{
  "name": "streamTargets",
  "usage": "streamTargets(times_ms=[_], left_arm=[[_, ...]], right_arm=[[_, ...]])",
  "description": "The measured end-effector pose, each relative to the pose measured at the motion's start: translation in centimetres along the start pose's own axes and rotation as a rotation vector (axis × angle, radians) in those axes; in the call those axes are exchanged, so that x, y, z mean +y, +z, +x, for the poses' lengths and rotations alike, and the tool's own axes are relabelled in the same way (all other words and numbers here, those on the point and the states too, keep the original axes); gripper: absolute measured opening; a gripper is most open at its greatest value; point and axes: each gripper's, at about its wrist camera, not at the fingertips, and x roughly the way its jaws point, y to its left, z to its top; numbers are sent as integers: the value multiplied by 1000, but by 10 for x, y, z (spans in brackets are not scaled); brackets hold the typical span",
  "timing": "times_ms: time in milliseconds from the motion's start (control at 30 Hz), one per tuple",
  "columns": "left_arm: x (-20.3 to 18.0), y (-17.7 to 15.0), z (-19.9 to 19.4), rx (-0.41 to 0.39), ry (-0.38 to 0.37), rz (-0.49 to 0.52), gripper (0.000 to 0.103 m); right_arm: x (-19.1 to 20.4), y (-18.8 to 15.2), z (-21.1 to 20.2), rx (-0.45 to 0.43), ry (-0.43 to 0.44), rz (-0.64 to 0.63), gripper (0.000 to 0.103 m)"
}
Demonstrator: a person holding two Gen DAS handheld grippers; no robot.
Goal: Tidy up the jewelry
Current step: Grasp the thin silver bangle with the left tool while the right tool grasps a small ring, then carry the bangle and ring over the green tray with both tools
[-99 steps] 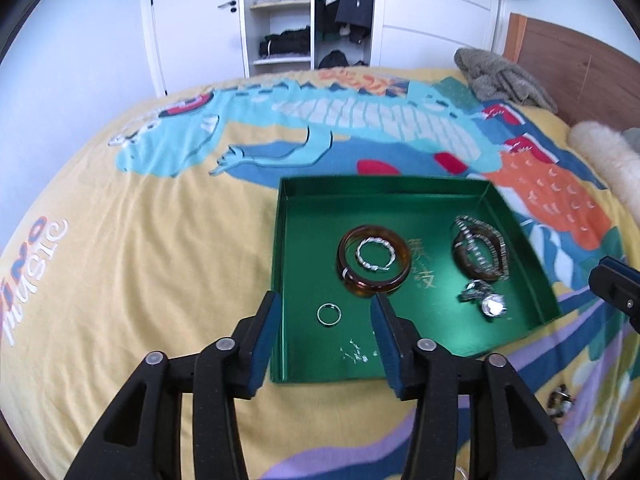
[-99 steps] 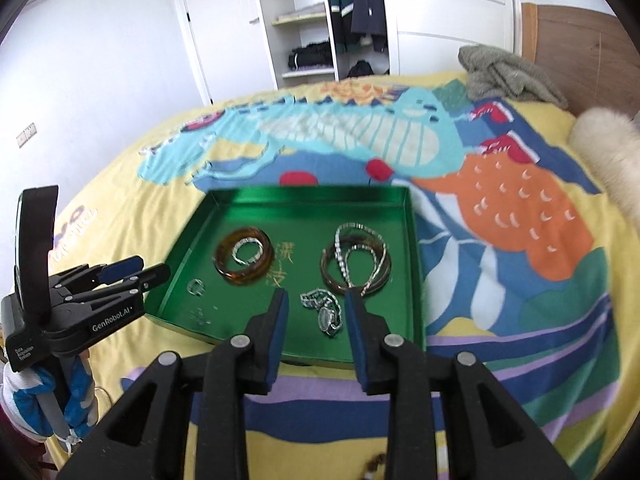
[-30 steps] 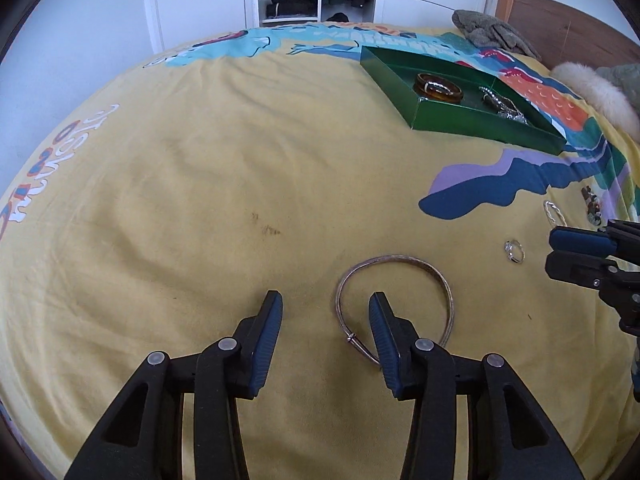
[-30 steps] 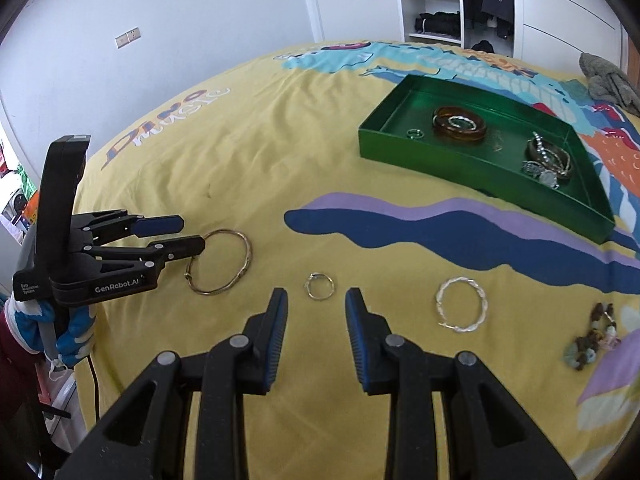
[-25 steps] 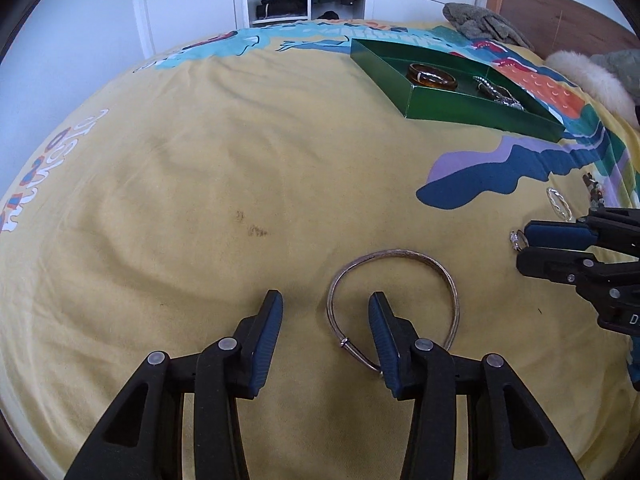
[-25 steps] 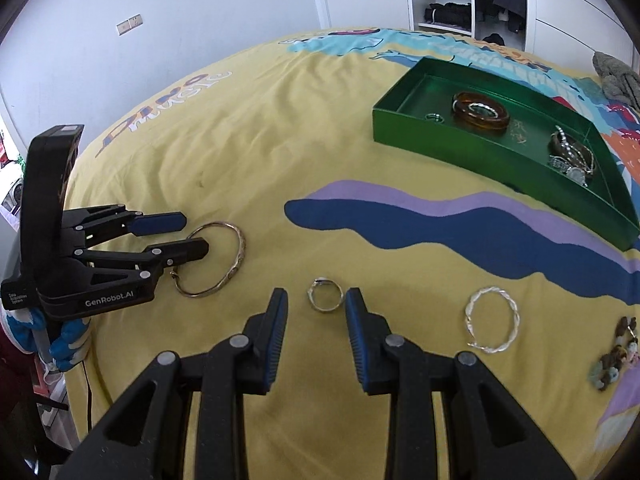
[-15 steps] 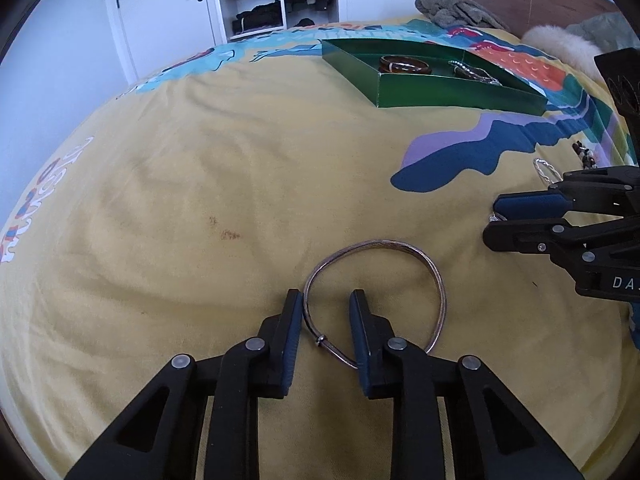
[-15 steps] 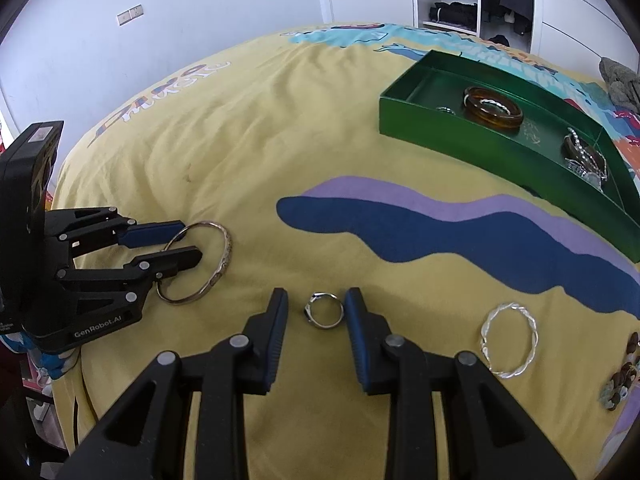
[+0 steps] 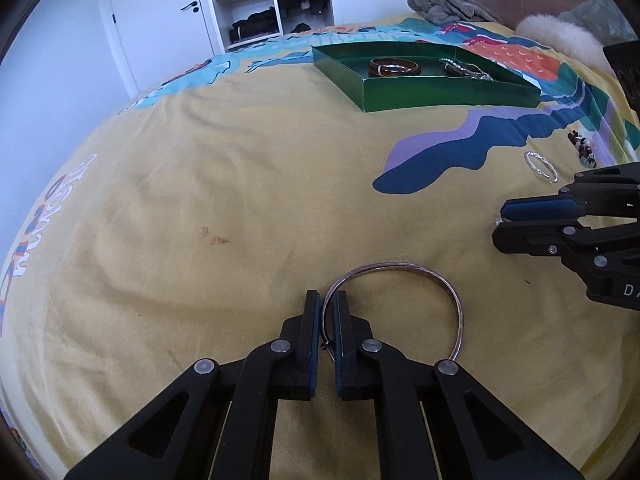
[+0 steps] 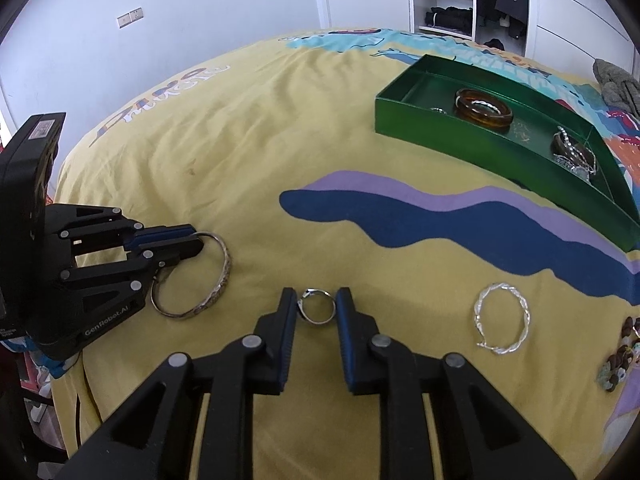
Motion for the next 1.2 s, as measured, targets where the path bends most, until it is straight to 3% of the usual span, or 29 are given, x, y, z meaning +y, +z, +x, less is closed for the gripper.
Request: streamTargets(times_ms=[767,1200], left_arm=[[-44,9,-84,-84,128,90,3],[-72,36,-113,-148,109,97,3]], right_arm=[[2,-30,-108,-161,-20,48,19],[-11,-45,-147,-230,-27,80,19]])
